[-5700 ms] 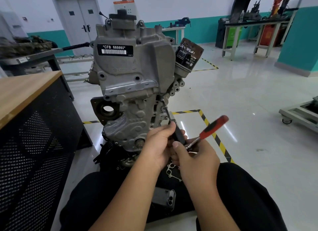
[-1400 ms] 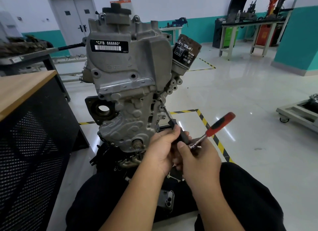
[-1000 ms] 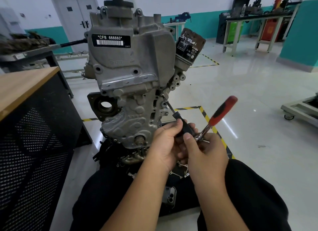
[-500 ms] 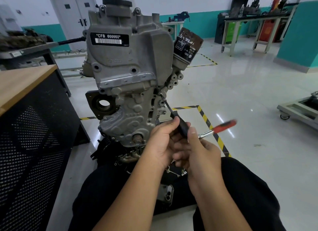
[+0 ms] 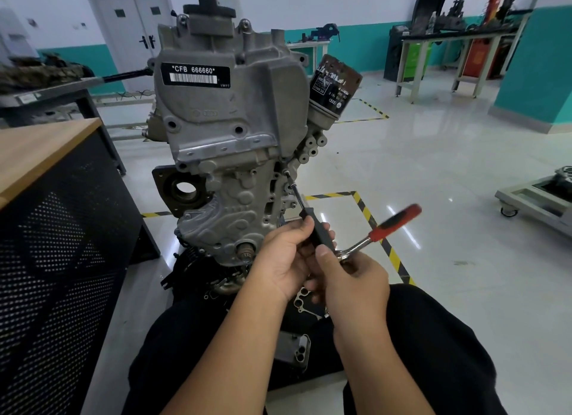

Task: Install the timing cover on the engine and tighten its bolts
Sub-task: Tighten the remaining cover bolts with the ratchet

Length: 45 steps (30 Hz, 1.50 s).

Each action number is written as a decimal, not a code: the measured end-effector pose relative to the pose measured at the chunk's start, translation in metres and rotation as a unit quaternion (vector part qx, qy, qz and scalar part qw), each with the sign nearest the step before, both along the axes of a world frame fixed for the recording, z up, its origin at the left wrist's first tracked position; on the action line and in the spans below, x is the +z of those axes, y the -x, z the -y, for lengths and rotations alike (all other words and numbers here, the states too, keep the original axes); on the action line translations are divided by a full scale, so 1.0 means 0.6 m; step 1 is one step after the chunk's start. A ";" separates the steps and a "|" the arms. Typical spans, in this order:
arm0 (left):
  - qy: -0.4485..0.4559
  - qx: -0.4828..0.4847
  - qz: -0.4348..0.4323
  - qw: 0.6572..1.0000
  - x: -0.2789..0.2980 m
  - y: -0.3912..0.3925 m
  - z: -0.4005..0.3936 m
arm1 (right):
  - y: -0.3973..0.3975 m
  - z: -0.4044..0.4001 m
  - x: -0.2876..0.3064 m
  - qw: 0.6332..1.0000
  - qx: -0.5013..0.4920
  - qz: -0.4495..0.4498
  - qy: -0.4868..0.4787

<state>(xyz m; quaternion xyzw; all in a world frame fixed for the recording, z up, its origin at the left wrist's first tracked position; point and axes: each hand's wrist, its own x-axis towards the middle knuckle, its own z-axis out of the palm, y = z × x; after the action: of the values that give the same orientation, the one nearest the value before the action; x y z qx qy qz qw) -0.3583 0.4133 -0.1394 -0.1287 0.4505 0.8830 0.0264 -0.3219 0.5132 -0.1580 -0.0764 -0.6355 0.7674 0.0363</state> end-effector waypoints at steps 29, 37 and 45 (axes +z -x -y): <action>0.014 0.011 -0.021 1.000 0.002 -0.002 -0.004 | -0.005 -0.006 0.020 0.995 -0.020 0.010 0.097; -0.022 0.012 -0.007 1.000 -0.003 0.009 0.000 | -0.003 -0.010 0.012 0.998 -0.015 -0.037 -0.056; -0.037 -0.040 -0.006 0.999 -0.001 0.002 0.006 | -0.006 -0.011 0.021 0.991 0.070 0.045 0.103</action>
<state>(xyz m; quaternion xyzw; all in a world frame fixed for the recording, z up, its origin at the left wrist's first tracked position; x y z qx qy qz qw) -0.3595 0.4097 -0.1400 -0.1039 0.4230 0.8979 0.0635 -0.3181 0.5197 -0.1452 -0.0693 -0.5580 0.8251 -0.0544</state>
